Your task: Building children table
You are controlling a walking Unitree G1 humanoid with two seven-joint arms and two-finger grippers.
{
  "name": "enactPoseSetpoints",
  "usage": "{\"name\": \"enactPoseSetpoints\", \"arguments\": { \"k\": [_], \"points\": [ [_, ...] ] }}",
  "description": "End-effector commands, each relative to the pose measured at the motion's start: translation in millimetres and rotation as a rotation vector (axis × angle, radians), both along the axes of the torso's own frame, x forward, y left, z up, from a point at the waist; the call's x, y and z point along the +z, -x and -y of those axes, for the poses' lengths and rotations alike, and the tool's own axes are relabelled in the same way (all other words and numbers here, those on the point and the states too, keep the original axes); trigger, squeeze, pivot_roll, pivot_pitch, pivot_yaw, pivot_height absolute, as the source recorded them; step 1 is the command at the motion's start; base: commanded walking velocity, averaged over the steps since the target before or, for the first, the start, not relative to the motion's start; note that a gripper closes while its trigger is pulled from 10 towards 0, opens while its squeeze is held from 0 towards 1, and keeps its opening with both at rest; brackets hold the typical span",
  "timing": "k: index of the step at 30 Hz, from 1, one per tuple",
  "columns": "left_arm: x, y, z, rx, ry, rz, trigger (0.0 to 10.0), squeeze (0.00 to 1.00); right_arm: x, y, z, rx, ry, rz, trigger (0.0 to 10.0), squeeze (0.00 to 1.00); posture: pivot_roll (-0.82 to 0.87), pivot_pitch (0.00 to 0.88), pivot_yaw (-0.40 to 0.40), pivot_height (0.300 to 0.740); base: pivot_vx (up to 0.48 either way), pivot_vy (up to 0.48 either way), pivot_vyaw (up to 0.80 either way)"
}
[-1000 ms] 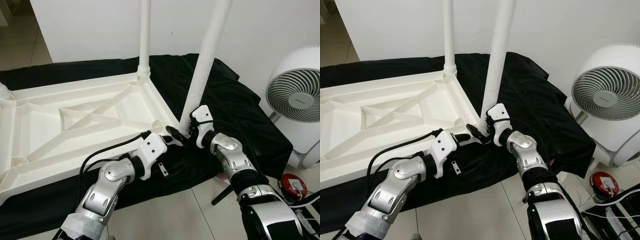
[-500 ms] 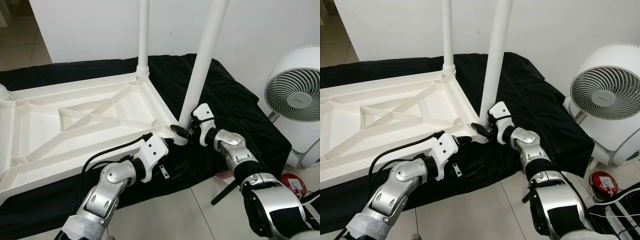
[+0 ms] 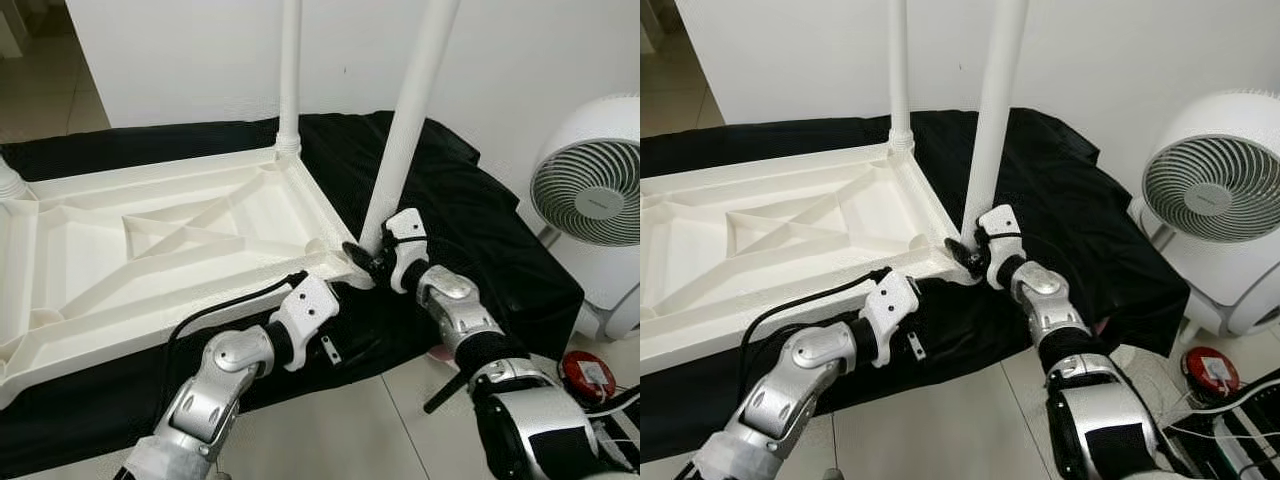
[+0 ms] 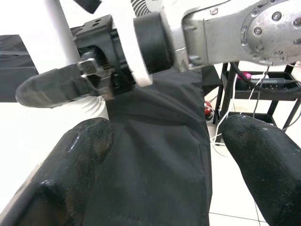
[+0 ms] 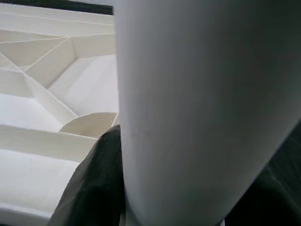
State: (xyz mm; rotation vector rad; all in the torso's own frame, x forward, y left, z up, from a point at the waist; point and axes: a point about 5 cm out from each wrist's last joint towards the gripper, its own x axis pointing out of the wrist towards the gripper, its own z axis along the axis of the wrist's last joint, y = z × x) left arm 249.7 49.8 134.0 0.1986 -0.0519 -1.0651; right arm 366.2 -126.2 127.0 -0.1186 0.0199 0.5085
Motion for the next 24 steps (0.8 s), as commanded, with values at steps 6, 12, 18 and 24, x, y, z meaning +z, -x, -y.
{"name": "enactPoseSetpoints", "arguments": {
  "k": [6,12,18,24],
  "points": [
    [-2.2,3.1,3.8,0.021,0.001,-0.01,10.0,0.0,-13.0,7.2,-4.0,-0.267,-0.09,-0.057,10.0,0.0,-0.01,0.0,-0.072,0.74,0.0,0.0,0.0],
    [-2.8,4.0,5.0,0.019,0.006,-0.016,10.0,0.0,-17.4,14.8,-17.5,-0.481,-0.144,-0.056,10.0,0.0,-0.01,0.0,-0.078,0.74,0.0,0.0,0.0],
    [-2.2,3.3,6.8,0.021,0.01,-0.014,10.0,0.0,-15.4,15.5,-27.8,-0.556,-0.187,-0.056,10.0,0.0,-0.01,0.0,-0.08,0.74,0.0,0.0,0.0],
    [-1.9,2.6,6.6,0.024,0.01,-0.012,10.0,0.0,-7.2,15.9,-24.3,-0.556,-0.172,-0.011,10.0,1.0,-0.01,0.0,-0.083,0.74,0.0,0.0,0.0]
  ]
}}
